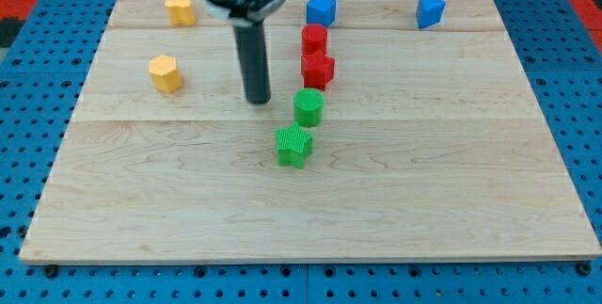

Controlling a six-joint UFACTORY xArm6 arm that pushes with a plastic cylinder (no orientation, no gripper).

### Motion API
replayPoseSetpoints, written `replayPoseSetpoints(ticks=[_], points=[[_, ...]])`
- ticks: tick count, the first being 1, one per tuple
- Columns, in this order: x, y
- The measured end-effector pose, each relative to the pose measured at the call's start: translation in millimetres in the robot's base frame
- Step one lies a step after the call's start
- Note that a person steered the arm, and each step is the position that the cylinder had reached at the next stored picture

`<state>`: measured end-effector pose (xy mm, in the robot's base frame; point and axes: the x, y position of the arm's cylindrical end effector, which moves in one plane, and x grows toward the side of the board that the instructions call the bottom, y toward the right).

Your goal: Move the yellow hexagon bottom right to the green star

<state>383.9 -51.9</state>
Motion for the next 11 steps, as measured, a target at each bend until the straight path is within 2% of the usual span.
replayPoseSetpoints(ticks=[1,2,3,4,5,6,8,9,10,11], points=[[-38.5,-33.0],[-53.4,-92.0],[-60.6,-124.3],[-26.3,-157.3],[37.1,-146.1],[-5.6,-142.4],[-59.2,-145.9],[-56.1,-120.2],[1.2,-84.9],[50.9,-82.7]])
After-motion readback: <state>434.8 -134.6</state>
